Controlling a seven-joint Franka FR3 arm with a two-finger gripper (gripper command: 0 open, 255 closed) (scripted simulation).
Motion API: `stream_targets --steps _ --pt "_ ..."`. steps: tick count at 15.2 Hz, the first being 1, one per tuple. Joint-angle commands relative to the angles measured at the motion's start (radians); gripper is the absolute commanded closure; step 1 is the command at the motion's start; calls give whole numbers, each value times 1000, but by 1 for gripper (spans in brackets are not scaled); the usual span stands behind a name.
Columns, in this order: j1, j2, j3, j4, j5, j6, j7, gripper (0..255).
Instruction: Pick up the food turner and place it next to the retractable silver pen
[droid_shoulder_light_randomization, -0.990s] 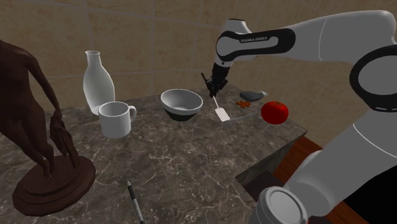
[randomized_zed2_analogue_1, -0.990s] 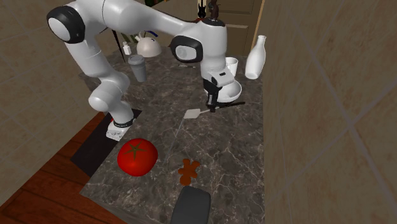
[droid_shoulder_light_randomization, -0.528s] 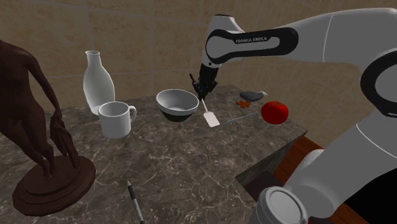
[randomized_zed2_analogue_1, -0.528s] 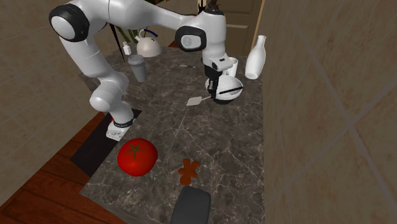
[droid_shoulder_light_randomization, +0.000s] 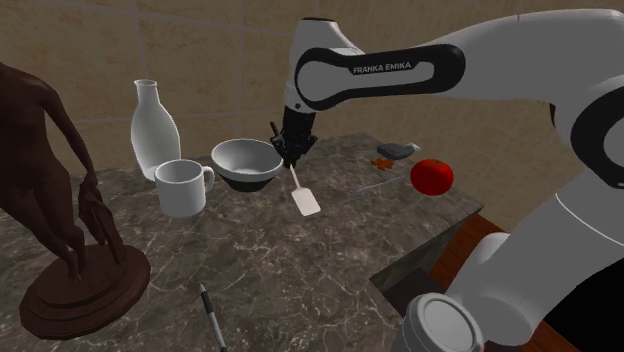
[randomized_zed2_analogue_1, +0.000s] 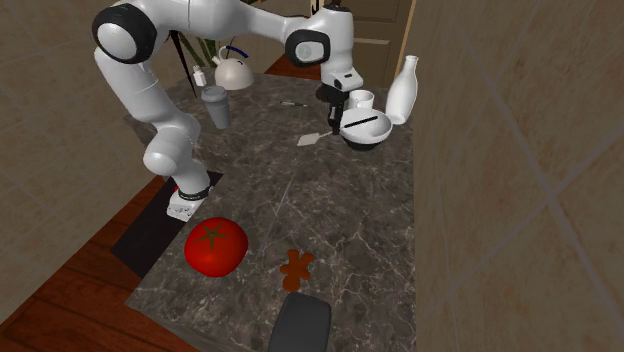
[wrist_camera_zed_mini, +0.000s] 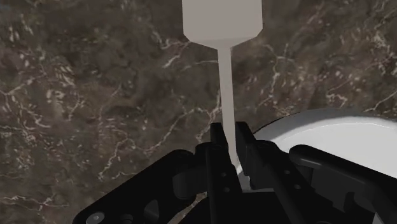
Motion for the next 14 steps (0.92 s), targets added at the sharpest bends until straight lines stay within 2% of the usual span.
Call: stream_targets --steps 1,8,14 --pt "20 27 27 31 -1 -6 48 255" --pt "94 122 119 142 -23 -28 221 255" --pt "165 241 186 286 -64 -64 368 255"
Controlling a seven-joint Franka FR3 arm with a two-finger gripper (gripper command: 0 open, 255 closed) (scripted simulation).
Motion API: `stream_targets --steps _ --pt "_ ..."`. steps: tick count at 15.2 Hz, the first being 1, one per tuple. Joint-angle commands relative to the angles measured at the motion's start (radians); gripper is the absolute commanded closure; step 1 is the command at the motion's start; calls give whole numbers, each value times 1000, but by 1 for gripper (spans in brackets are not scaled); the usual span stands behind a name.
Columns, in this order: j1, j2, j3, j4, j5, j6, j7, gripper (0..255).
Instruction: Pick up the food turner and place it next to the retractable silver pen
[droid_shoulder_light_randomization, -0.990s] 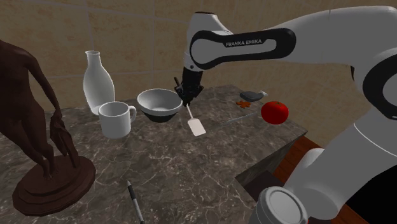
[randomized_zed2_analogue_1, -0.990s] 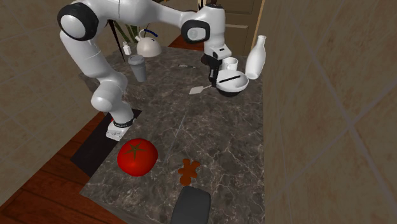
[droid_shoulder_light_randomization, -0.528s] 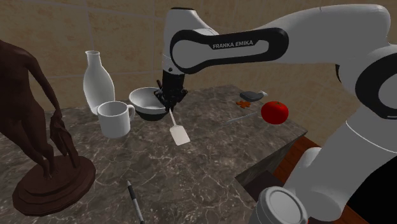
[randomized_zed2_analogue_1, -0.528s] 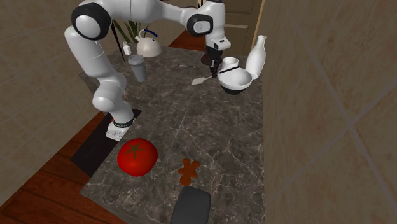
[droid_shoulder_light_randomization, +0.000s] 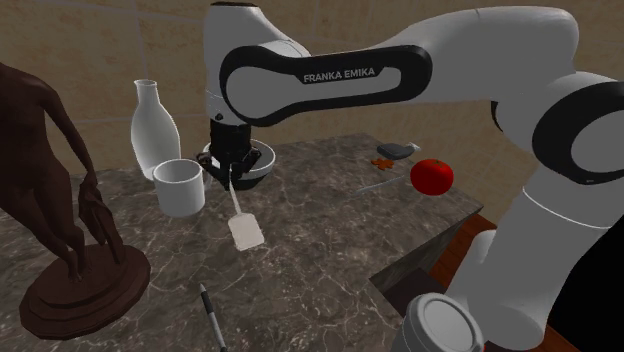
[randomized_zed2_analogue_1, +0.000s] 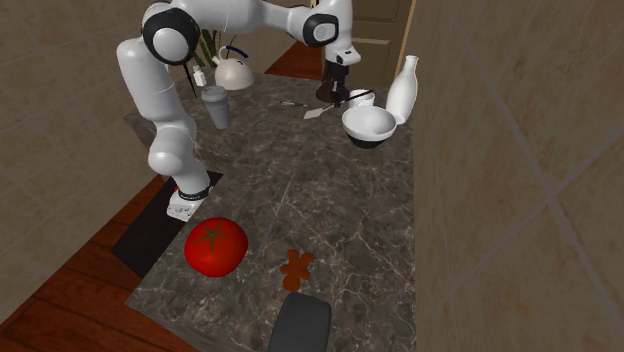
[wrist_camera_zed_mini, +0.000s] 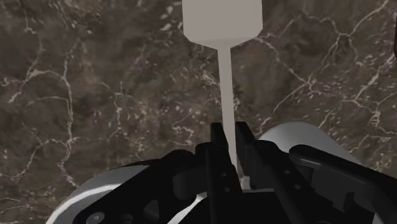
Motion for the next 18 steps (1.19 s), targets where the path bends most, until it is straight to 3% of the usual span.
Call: stream_targets --steps 1,8,18 --pt "29 60 22 76 -22 -21 56 255" --pt "132 234 67 304 -91 -94 200 255" --pt "127 246 62 186 -100 35 212 255"
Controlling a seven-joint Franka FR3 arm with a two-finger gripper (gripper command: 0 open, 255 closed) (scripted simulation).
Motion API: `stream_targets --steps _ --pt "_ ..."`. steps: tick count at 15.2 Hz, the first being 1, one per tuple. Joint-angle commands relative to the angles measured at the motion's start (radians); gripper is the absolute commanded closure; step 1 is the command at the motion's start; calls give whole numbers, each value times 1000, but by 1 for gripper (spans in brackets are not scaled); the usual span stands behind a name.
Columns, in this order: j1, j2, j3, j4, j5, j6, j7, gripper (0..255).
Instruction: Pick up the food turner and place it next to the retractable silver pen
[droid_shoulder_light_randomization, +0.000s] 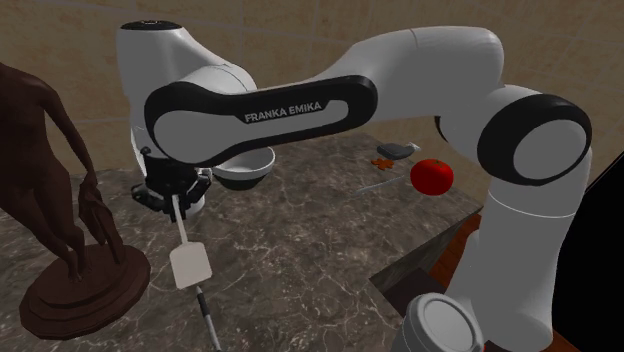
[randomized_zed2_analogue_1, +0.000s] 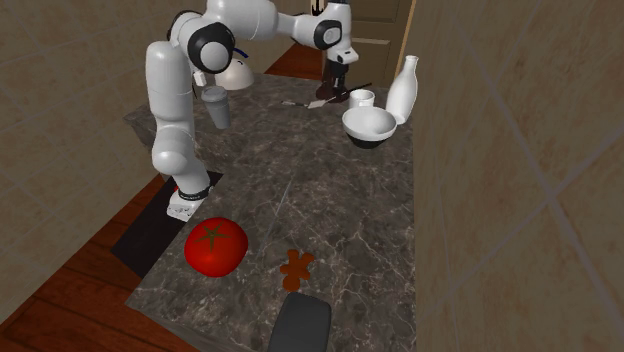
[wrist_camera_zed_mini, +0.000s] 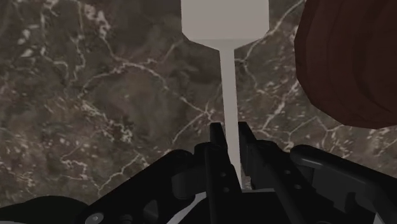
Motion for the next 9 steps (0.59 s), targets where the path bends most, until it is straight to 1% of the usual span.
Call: stream_targets --steps 1,4,9 --pt "-1 15 -2 -25 -2 24 1 255" --pt "-1 24 -3 -54 -7 60 5 255" --pt "-1 24 -3 -54 -7 60 5 255"
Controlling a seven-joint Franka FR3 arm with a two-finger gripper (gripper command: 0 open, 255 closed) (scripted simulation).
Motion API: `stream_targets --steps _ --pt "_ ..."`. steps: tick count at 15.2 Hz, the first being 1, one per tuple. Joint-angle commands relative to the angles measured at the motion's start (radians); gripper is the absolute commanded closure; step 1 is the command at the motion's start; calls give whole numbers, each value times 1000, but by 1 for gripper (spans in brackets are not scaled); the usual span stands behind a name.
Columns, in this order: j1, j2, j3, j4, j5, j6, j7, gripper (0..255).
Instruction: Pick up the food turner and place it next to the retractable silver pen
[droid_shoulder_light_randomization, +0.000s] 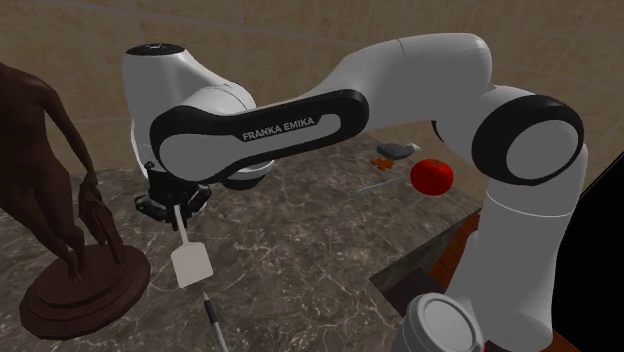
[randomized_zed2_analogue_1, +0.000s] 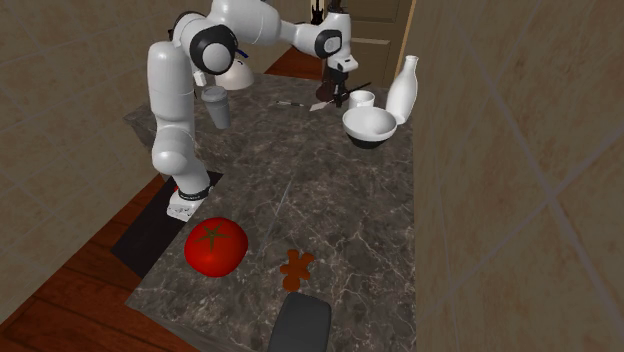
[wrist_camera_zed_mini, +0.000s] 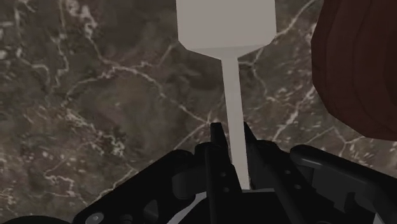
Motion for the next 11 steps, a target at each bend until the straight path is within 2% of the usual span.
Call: stream_targets --steps 1,2,3,8,11 --pt "2 8 1 -6 0 -3 2 255" --pt "2 8 1 -6 0 -3 2 255" --pt "2 7 1 -7 0 -3 2 0" --pt "2 8 1 -6 0 -3 2 0" --pt "4 -16 6 61 12 -93 -6 0"
